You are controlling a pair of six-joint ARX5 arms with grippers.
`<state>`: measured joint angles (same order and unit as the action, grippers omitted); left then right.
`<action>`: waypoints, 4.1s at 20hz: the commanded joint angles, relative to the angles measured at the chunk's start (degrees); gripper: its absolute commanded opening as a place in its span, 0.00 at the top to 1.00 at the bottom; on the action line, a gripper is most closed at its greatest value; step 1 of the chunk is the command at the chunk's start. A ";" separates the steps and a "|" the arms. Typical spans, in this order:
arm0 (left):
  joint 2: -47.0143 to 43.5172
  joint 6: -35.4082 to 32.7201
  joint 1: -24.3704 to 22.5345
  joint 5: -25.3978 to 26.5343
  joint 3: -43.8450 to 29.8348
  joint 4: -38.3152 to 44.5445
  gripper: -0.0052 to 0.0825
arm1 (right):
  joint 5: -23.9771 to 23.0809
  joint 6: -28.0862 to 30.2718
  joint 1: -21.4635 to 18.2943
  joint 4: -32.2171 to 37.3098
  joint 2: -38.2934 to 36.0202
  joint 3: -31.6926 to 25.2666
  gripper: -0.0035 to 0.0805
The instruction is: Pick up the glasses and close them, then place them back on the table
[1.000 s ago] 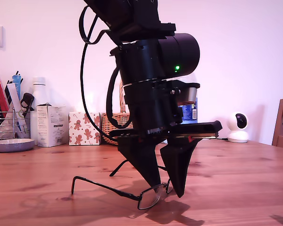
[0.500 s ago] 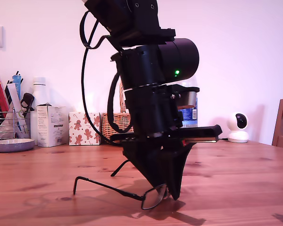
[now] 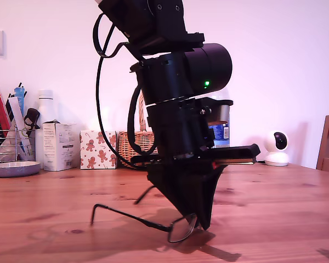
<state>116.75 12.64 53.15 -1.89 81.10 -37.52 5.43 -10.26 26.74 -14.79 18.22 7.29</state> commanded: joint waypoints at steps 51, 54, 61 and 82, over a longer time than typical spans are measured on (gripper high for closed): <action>-12.85 -49.05 -29.03 -87.27 2.45 -29.05 0.97 | 6.64 7.39 0.26 21.00 0.26 -0.44 0.97; -10.64 -52.04 -28.63 -89.09 1.09 -30.25 0.97 | 7.13 7.43 0.61 22.18 0.26 -0.42 0.78; -5.68 -53.81 -25.29 -92.59 -1.95 -30.36 0.97 | 8.52 7.32 4.66 22.40 4.09 1.25 0.54; -5.68 -53.62 -19.32 -90.58 -1.95 -31.87 0.97 | 3.72 28.30 5.86 14.99 41.92 20.61 0.50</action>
<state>111.57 -40.51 33.71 -89.58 79.37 -69.25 8.86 18.02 32.36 -0.12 59.70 27.38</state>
